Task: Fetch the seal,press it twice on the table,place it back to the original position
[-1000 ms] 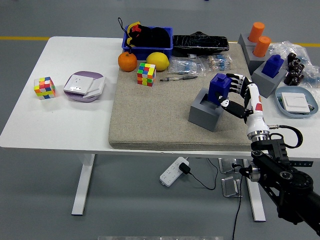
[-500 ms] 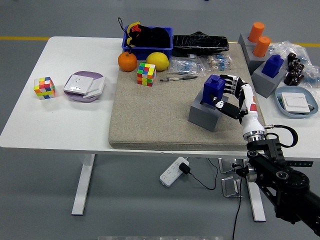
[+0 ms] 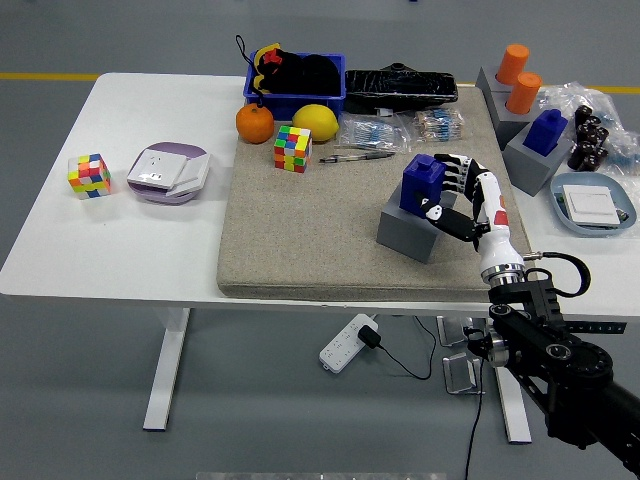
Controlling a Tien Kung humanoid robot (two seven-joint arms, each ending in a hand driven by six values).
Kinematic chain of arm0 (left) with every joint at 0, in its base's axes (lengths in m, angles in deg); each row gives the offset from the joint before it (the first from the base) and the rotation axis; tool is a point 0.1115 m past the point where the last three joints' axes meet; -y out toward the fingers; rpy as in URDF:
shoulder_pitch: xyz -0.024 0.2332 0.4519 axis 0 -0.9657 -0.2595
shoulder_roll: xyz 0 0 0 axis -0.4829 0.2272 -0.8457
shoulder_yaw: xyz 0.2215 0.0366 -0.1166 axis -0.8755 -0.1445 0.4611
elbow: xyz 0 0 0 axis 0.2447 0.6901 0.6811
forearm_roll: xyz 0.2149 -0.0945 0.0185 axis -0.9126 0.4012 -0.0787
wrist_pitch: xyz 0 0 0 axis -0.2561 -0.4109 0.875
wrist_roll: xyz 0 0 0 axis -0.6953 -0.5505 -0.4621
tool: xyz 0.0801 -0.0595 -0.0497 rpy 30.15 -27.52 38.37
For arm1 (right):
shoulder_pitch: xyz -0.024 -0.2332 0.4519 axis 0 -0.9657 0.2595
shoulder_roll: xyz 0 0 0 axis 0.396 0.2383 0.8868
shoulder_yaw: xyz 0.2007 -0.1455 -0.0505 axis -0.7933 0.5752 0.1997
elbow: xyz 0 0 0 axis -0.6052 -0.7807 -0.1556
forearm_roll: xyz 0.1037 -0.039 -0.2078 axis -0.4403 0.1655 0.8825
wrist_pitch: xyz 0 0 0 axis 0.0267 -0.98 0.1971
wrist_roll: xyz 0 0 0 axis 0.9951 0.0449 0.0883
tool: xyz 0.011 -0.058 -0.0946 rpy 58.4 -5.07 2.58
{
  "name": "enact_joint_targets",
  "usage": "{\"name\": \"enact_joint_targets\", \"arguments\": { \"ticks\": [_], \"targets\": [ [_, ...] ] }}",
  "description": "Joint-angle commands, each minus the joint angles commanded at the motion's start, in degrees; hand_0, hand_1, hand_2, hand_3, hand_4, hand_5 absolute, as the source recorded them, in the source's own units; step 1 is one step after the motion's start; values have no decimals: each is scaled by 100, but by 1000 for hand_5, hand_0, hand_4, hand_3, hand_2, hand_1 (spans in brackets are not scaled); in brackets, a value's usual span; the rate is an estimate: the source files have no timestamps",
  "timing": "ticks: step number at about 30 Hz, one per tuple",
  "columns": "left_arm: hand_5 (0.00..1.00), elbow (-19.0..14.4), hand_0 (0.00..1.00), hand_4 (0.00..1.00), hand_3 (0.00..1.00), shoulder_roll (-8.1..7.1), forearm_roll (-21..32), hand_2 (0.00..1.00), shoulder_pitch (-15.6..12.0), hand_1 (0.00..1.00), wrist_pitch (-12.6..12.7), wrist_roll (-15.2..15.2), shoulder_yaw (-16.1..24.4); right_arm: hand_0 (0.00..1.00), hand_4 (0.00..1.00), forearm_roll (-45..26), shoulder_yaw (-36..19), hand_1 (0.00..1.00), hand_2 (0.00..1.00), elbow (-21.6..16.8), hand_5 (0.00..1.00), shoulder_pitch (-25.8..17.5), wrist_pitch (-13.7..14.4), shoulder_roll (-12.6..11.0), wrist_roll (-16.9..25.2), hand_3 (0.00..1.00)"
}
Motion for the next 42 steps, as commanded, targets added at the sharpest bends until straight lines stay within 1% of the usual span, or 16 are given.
{"name": "enact_joint_targets", "arguments": {
  "ticks": [14,26,42],
  "targets": [
    [206,0,723,640,724,4,4,686,9,697,-3,-2,-16,572,771,-31,44,421,416,111,2,44,-24,-40,0,435],
    [206,1,724,640,724,14,4,686,-3,696,-3,-2,-17,572,771,0,17,420,415,57,2,36,-27,-104,0,432],
    [206,6,723,640,724,15,11,687,2,696,-4,-2,-27,572,772,-2,52,420,415,105,2,10,-55,-98,0,433]
  ]
}}
